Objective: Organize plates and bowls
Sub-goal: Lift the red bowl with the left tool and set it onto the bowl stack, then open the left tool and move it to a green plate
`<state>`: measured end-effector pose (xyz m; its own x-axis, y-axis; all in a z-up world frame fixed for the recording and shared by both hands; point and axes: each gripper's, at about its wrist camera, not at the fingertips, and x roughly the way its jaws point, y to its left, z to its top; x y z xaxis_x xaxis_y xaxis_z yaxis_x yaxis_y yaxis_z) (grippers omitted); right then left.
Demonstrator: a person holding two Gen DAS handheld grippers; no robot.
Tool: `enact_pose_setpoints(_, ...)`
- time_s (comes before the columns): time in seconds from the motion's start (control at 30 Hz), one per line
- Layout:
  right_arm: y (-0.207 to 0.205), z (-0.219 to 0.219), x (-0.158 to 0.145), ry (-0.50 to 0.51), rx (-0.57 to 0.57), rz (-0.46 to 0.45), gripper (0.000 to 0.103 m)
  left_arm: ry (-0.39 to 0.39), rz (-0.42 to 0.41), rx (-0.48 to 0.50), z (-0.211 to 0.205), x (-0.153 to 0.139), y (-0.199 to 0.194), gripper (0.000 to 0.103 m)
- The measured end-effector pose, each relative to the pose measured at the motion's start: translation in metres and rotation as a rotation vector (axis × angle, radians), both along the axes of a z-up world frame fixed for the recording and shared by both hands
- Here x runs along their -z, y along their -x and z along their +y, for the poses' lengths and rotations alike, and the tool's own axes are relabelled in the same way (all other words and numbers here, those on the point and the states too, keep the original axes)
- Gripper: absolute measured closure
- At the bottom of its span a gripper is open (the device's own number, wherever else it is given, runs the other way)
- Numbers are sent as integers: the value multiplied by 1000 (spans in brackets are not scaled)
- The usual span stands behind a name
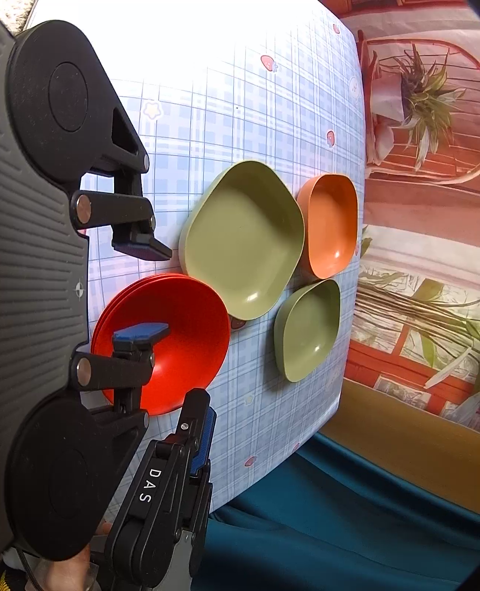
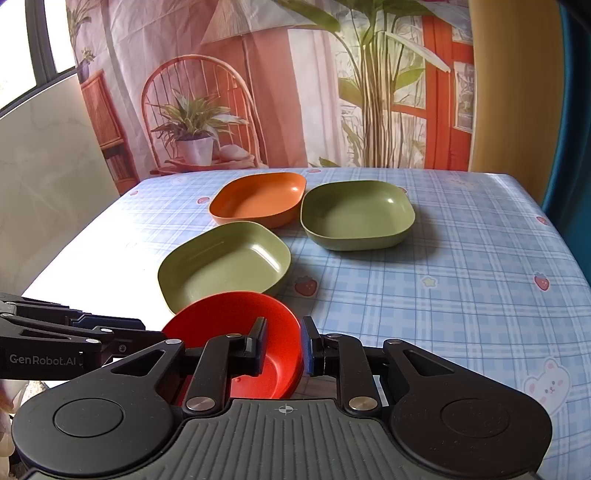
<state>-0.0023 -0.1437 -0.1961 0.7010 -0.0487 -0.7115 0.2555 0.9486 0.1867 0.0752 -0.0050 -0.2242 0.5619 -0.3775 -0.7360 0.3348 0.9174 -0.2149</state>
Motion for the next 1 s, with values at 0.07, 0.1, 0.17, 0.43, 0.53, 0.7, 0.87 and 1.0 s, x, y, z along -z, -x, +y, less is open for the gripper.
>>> enact_pose_setpoints(0.07,0,1,-1,4,-1,-5,84,7,-6,-12,2,-1,0,62)
enact_pose_setpoints(0.1,0,1,-1,6,-2,-6,84,11,-10,-18,3,-1,0,62)
enact_pose_setpoints(0.17,0,1,-2,10,-1,-12,84,16,-20,-29,5,-3,1,62)
enact_pose_setpoints(0.43,-2,-6,-5,2,5,-34,84,25,-40,-65,11,-7,-1,62)
enact_pose_setpoints(0.53,-6,-10,-8,5,3,-45,84,24,-48,-74,13,-10,-3,62)
enact_pose_setpoints(0.7,-17,-21,-14,32,-7,-56,84,23,-68,-81,15,-19,-13,62)
enact_pose_setpoints(0.87,-32,-35,-21,70,-13,-68,84,5,-90,-79,12,-29,-27,62)
enact_pose_setpoints(1.0,-44,-51,-22,85,-7,-74,84,3,-91,-74,7,-33,-43,62)
